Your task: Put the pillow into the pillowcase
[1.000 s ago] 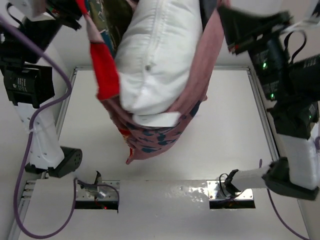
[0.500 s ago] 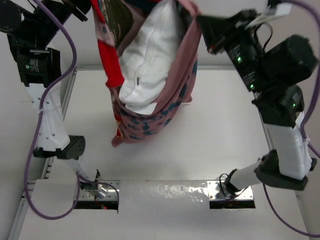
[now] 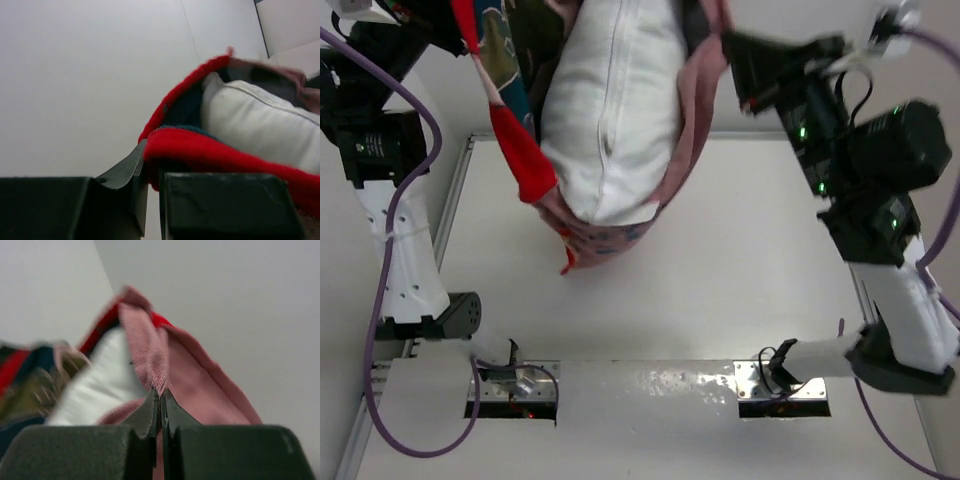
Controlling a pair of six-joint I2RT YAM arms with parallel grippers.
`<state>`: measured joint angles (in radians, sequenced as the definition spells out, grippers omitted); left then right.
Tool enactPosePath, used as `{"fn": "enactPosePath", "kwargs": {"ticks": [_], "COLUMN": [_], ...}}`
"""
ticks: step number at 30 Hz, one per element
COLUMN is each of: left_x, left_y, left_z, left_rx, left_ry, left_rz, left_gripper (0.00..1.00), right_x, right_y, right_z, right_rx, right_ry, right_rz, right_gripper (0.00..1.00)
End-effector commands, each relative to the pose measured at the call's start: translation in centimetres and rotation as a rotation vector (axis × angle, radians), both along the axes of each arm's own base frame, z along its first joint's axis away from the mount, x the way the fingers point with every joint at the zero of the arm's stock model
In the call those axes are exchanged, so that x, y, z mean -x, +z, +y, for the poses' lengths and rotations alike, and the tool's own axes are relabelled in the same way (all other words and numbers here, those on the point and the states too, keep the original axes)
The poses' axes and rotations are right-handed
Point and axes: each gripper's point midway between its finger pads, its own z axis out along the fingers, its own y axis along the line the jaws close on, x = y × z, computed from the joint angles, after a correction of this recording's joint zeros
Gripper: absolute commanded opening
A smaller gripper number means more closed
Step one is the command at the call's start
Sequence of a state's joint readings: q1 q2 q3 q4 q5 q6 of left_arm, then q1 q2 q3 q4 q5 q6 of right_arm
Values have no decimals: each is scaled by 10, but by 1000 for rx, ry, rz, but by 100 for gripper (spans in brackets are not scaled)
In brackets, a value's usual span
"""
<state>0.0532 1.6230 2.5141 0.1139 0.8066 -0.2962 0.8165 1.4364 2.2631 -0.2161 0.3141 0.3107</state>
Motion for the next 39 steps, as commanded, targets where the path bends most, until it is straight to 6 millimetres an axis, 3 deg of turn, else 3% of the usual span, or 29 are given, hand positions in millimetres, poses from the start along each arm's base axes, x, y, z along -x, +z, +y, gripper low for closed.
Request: {"fn": "enactPosePath", "kwargs": {"ticks": [1,2,3,4,5,6,7,8,9,10,11,12,13,14,15,17,18,20,21,22,24,25,26,30,33,36,39], "left_x": [-22,32,61,80,92,81,83,34,21,12,8,5,9,-9,-17,-46,-52,-57,-53,-45,-35,-28,-24,-12,-8,-8,-9], "left_y": [-11,33,51,60,58,46,34,11,11,19,21,21,24,14,10,-10,-19,-38,-40,-40,-34,-27,-25,-19,-22,-24,-24], "left_z": [24,25,27,23,16,11,4,15,27,38,40,40,39,44,47,52,49,42,37,32,28,25,24,16,13,11,12], "left_rx": [119,104,76,57,15,5,-39,8,59,99,108,111,108,125,141,153,157,140,147,114,126,116,113,107,80,66,67], "left_ry": [50,64,87,89,56,-1,-33,-34,7,65,69,66,60,66,72,64,30,-35,-86,-119,-168,-180,-190,-237,-239,-233,-223], "left_rz": [103,-88,-214,-289,-326,-242,-200,-66,-26,-22,-22,-25,-58,-15,10,114,166,230,262,239,239,208,195,169,168,174,172], "left_gripper": [0,0,0,0,0,0,0,0,0,0,0,0,0,0,0,0,0,0,0,0,0,0,0,0,0,0,0], "right_x": [4,10,17,29,49,45,42,24,24,6,19,2,16,14,5,-1,-12,-18,-20,-23,-27,-31,-32,-57,-88,-102,-103], "right_y": [-34,-9,8,38,76,66,56,-2,-2,-45,-23,-39,-11,-12,-23,-33,-52,-61,-71,-78,-82,-90,-92,-111,-156,-172,-184], "right_z": [-29,-24,-19,-19,-34,-37,-43,-29,-31,-11,-24,-3,-7,3,20,34,45,45,45,42,37,41,48,73,85,96,114], "right_rx": [-111,-69,-11,-42,-124,-97,-85,0,-109,-53,-93,-6,-39,-28,4,31,89,186,247,301,306,317,315,343,411,364,378], "right_ry": [-80,-50,-17,24,45,27,-3,-17,-16,-4,0,5,50,83,108,141,134,92,71,39,-3,0,19,29,-48,25,105], "right_rz": [-13,-48,-47,-111,-196,-149,-112,1,-75,6,-37,34,-12,-6,23,53,103,100,104,91,77,87,89,159,264,285,311], "right_gripper": [0,0,0,0,0,0,0,0,0,0,0,0,0,0,0,0,0,1,50,62,74,93,99,99,99,99,99]}}
